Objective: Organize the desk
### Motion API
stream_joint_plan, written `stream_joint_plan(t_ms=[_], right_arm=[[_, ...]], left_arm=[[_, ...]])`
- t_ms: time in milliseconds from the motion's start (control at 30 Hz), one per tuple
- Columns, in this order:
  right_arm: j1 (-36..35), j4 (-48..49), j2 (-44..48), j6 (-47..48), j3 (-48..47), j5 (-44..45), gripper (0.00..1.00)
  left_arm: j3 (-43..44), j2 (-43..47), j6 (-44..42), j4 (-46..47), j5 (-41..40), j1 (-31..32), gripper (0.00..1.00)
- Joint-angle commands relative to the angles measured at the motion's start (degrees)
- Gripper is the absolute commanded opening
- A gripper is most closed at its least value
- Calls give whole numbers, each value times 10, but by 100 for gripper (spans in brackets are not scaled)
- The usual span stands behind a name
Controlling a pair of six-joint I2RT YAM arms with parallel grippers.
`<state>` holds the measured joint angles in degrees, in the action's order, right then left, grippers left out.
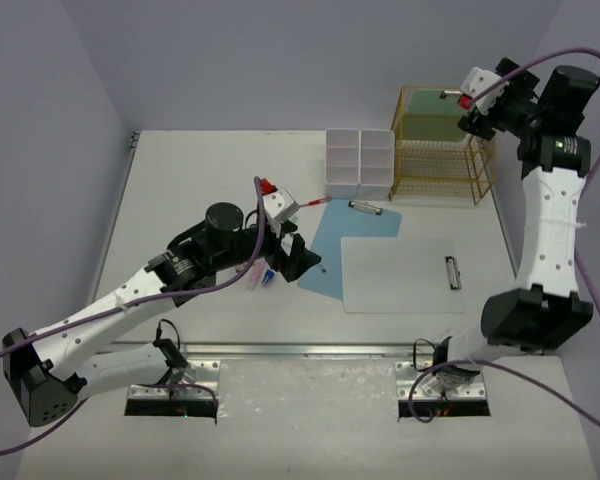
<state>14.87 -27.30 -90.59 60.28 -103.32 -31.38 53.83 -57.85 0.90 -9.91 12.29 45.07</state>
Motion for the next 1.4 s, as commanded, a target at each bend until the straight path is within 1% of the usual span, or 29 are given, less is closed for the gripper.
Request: stream_joint_plan(t_ms=[0, 67, 133, 233, 367, 533, 667, 767, 933, 1033, 1367], right_arm=[[-4, -97, 161, -99, 154, -80, 79], [-4, -126, 213, -134, 262, -61, 77], [-4, -148, 237, -161, 314, -44, 74], [-3, -206, 259, -198, 416, -14, 68], [0, -222, 241, -255, 494, 33, 55], [15, -183, 198, -311, 535, 90, 50], [20, -139, 161, -334, 542, 166, 49], [29, -132, 113, -337, 526, 187, 49], [58, -129, 19, -347, 472, 200, 49], [66, -123, -14, -355, 455, 211, 48], [67, -89, -75, -397, 451, 219, 48]], left_arm=[[-34, -33, 103, -1, 95, -6, 89], [-25, -72, 106, -1, 98, -6, 89], [-13, -97, 102, 0, 98, -6, 88], [26, -171, 92, 7, 98, -6, 86], [69, -259, 99, 9, 94, -6, 83], [75, -292, 115, 40, 87, -6, 82], [69, -286, 118, 58, 92, -8, 82], [65, -279, 115, 57, 99, -13, 83], [55, -263, 111, 56, 110, -31, 82], [44, -255, 111, 58, 112, -41, 83], [16, -245, 113, 69, 131, -76, 83]])
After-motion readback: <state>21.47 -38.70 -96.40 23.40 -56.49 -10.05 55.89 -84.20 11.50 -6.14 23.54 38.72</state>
